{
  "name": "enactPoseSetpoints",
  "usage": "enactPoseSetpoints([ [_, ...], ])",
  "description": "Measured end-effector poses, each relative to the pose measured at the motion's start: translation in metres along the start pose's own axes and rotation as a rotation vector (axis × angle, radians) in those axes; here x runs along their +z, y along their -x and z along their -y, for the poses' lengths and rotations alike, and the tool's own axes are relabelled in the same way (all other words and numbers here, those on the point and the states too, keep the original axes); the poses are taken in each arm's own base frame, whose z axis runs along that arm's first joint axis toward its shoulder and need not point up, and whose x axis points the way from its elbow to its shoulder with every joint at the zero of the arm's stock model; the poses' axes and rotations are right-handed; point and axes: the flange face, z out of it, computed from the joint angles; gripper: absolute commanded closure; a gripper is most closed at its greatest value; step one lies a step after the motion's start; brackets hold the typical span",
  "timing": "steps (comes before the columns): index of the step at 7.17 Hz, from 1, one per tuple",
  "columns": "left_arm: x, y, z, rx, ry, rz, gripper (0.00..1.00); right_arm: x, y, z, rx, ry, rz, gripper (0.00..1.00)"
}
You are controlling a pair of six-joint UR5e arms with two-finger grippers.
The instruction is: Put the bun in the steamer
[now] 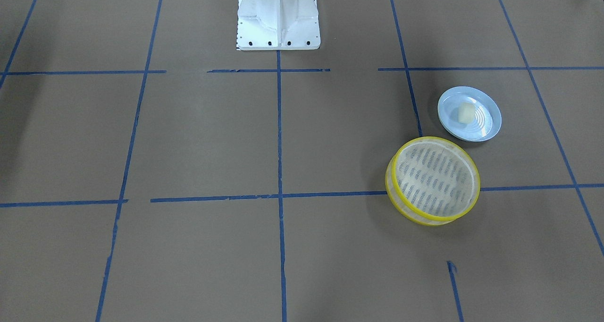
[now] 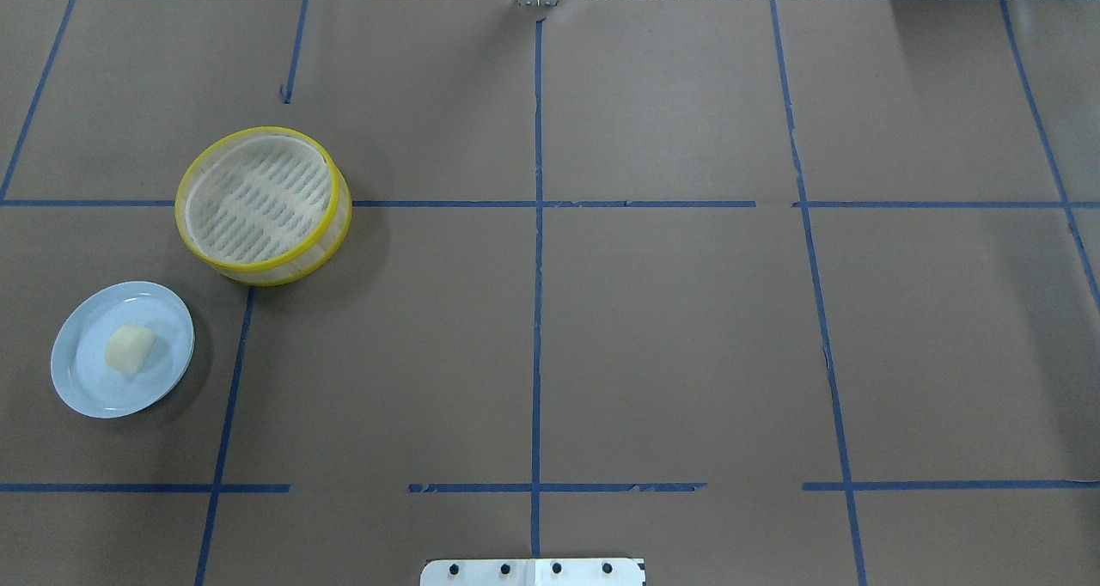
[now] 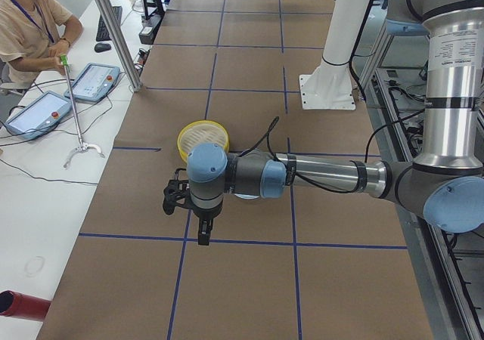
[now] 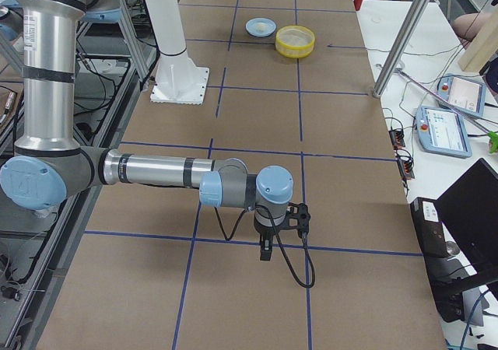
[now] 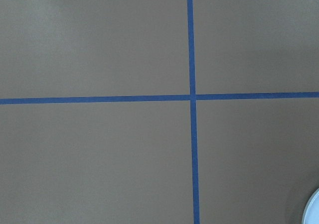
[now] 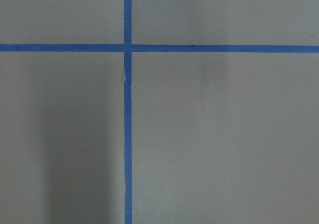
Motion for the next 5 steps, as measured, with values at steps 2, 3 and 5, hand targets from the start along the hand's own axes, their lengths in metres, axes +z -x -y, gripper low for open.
enactPoseSetpoints([
  [2, -0.001, -0.002, 0.000, 0.005, -0.002, -0.002, 0.00, 0.000, 0.000, 0.000, 0.000, 0.000, 0.000, 0.00],
  [3, -0.001, -0.003, 0.001, 0.006, -0.001, -0.002, 0.00, 0.000, 0.000, 0.000, 0.000, 0.000, 0.000, 0.00],
  [5, 0.016, -0.022, 0.006, 0.047, 0.030, -0.006, 0.00, 0.000, 0.000, 0.000, 0.000, 0.000, 0.000, 0.00],
])
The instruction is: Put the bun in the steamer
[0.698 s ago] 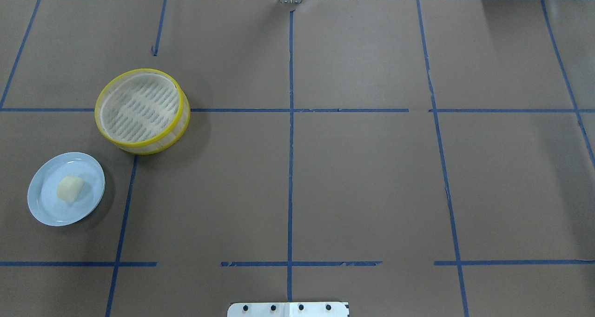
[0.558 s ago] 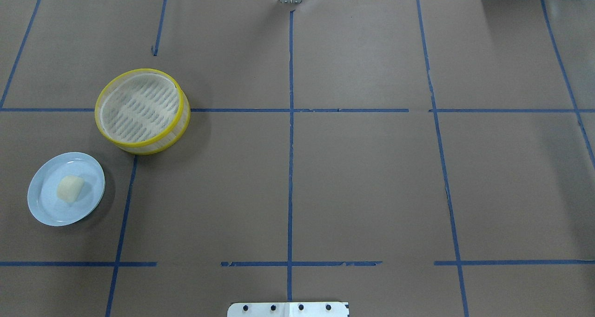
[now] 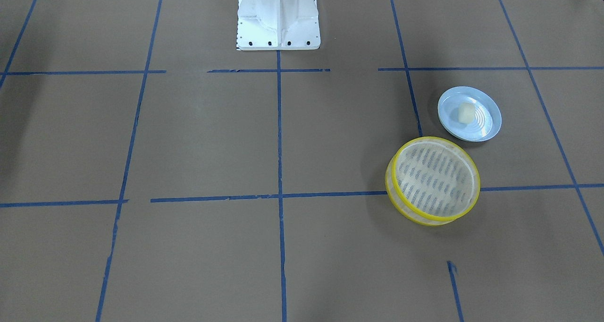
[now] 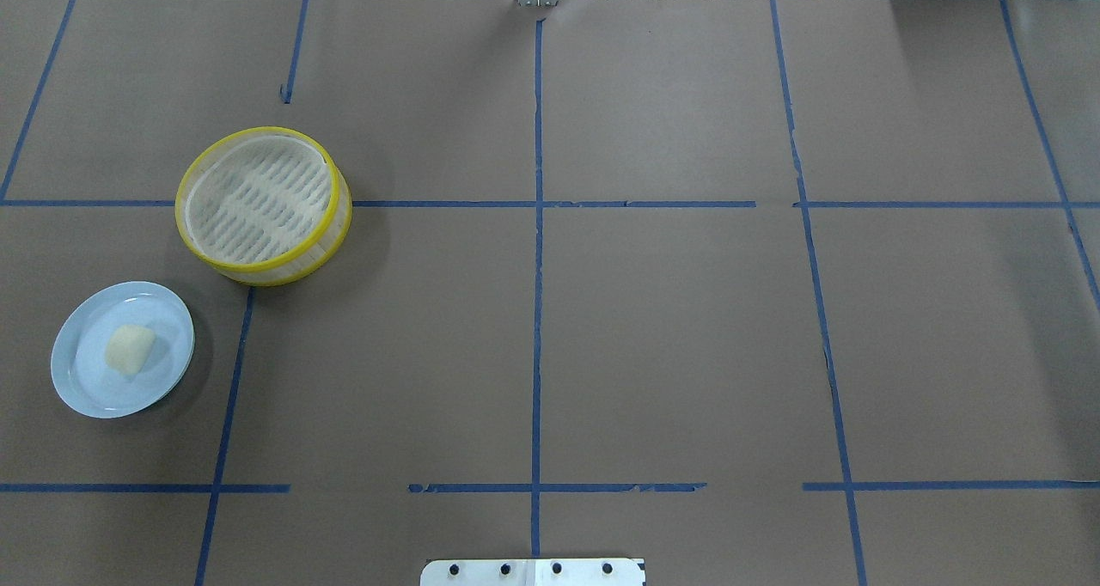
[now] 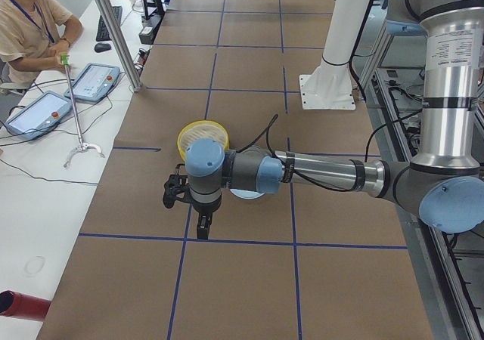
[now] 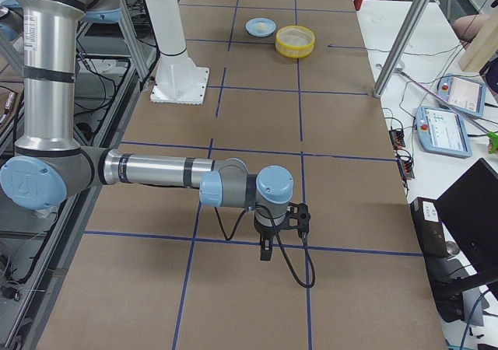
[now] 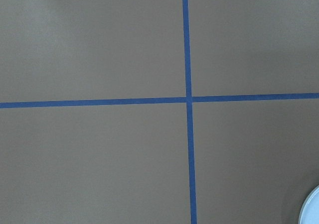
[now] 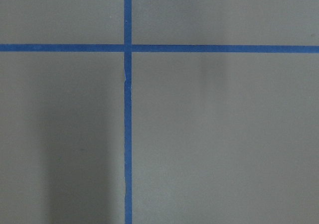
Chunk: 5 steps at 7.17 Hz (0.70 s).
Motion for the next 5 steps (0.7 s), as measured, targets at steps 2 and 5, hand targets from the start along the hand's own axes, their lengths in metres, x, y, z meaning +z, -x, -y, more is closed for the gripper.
enactPoseSetpoints([
  [2, 0.024, -0.007, 0.001, 0.073, -0.007, -0.005, 0.00, 0.000, 0.000, 0.000, 0.000, 0.000, 0.000, 0.00],
  [5, 0.069, -0.056, 0.002, 0.124, -0.024, -0.043, 0.00, 0.000, 0.000, 0.000, 0.000, 0.000, 0.000, 0.00],
])
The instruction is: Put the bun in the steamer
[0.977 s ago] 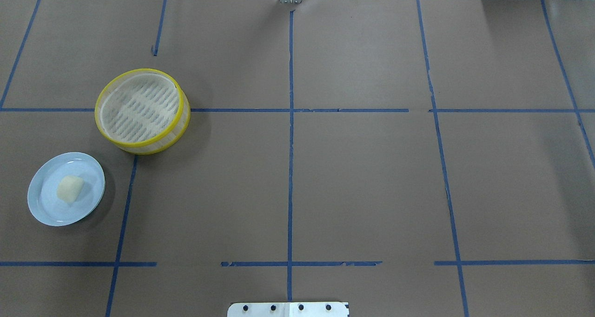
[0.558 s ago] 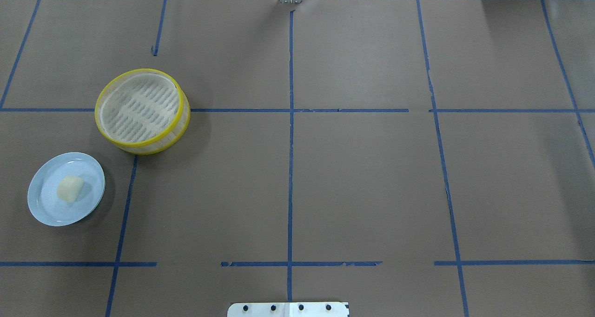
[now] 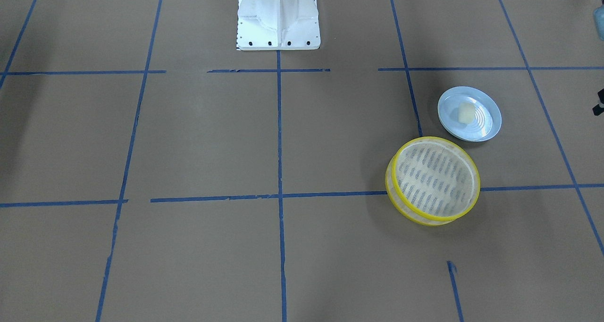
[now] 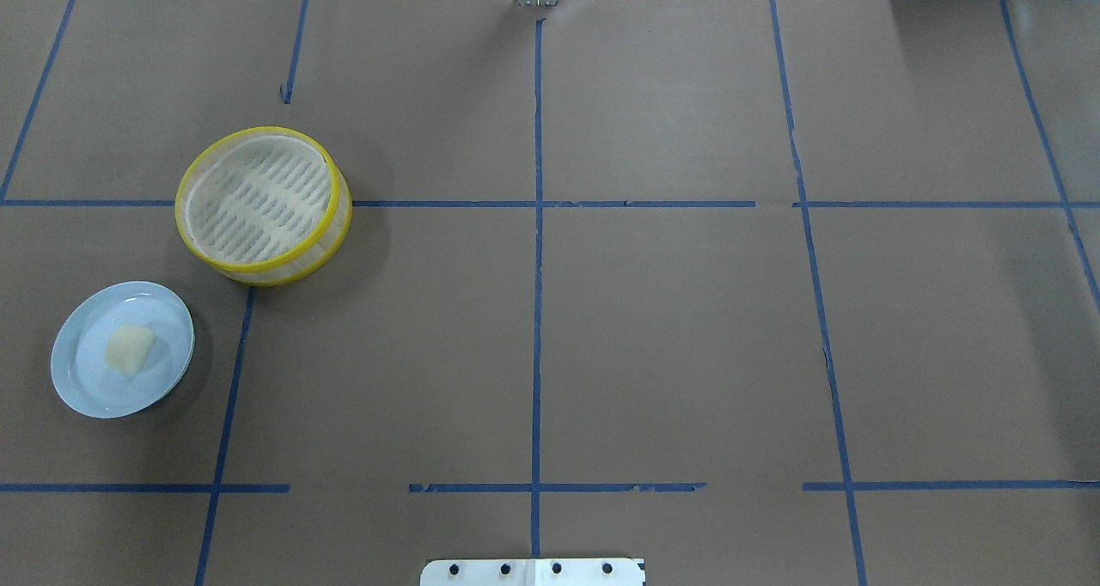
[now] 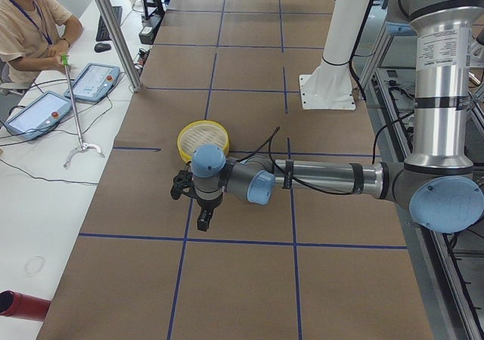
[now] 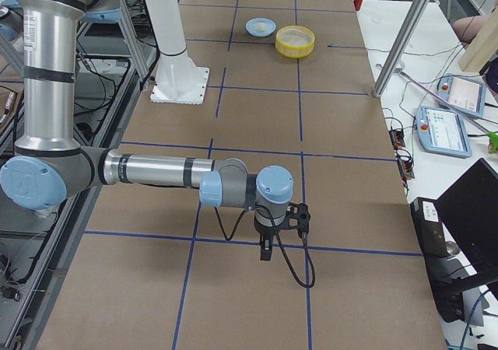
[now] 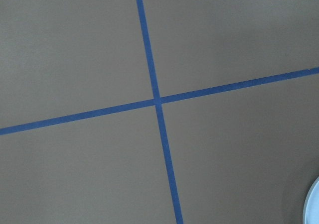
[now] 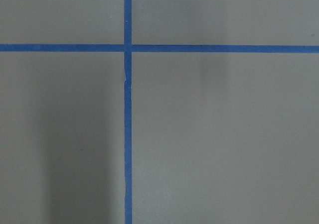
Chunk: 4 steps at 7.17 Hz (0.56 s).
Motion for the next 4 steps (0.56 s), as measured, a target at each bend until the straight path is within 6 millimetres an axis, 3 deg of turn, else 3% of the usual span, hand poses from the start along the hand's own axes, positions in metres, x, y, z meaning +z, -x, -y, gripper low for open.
enactPoseSetpoints([
  [1, 0.019, -0.034, 0.000, -0.035, -0.015, -0.028, 0.00, 0.000, 0.000, 0.000, 0.000, 0.000, 0.000, 0.00],
  [3, 0.070, -0.118, -0.015, -0.099, -0.043, -0.054, 0.00, 0.000, 0.000, 0.000, 0.000, 0.000, 0.000, 0.00],
  [4, 0.086, -0.151, -0.023, -0.103, -0.041, -0.066, 0.01, 0.000, 0.000, 0.000, 0.000, 0.000, 0.000, 0.00],
])
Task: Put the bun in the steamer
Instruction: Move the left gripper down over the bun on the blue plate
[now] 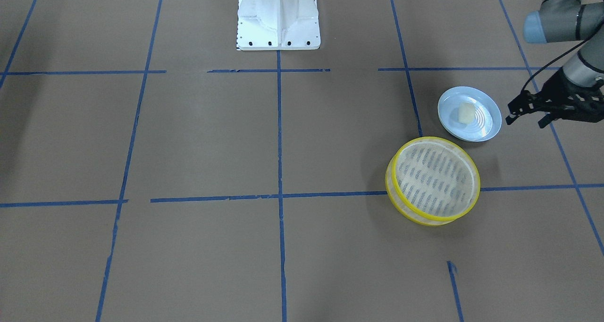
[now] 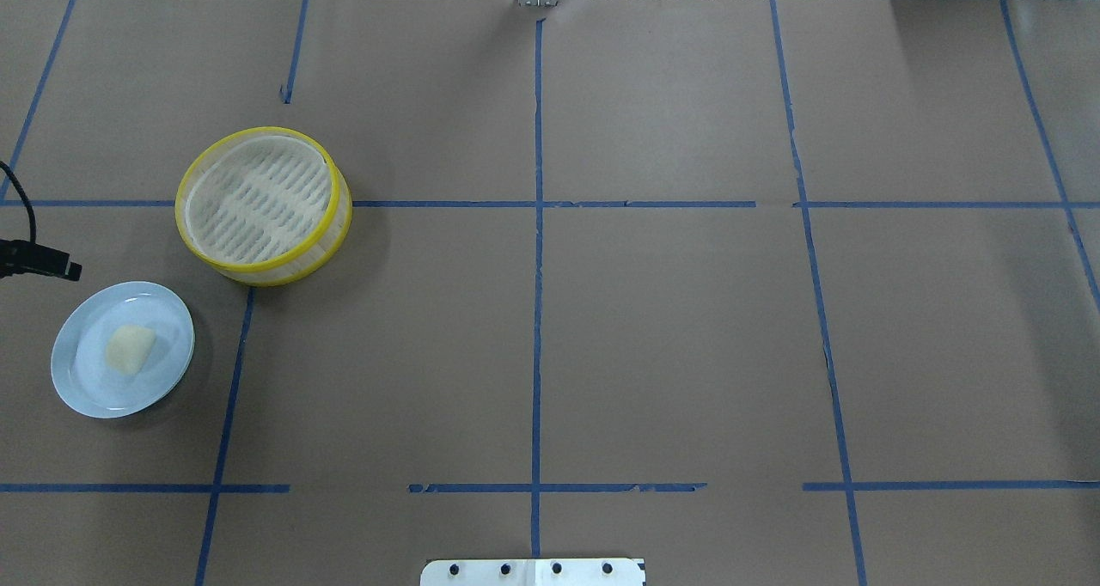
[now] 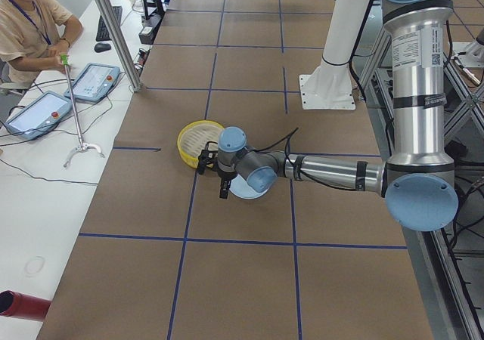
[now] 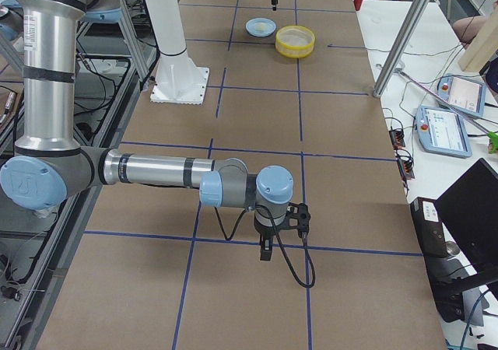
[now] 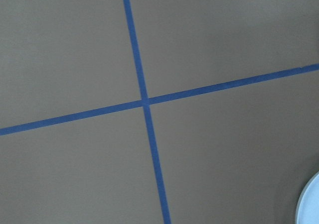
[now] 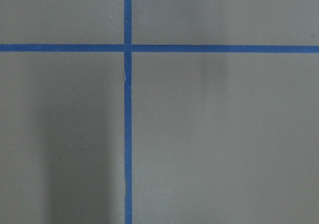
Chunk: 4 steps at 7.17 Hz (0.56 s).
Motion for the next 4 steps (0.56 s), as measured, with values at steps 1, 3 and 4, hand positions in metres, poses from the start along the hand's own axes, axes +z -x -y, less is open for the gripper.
enactPoseSetpoints([
  [1, 0.008, -0.023, -0.010, -0.008, 0.009, -0.015, 0.01, 0.000, 0.000, 0.000, 0.000, 0.000, 0.000, 0.00],
  [3, 0.027, -0.059, -0.034, -0.004, 0.047, -0.022, 0.04, 0.000, 0.000, 0.000, 0.000, 0.000, 0.000, 0.00],
  [4, 0.040, -0.074, -0.047, 0.025, 0.064, -0.013, 0.06, 0.000, 0.000, 0.000, 0.000, 0.000, 0.000, 0.00],
])
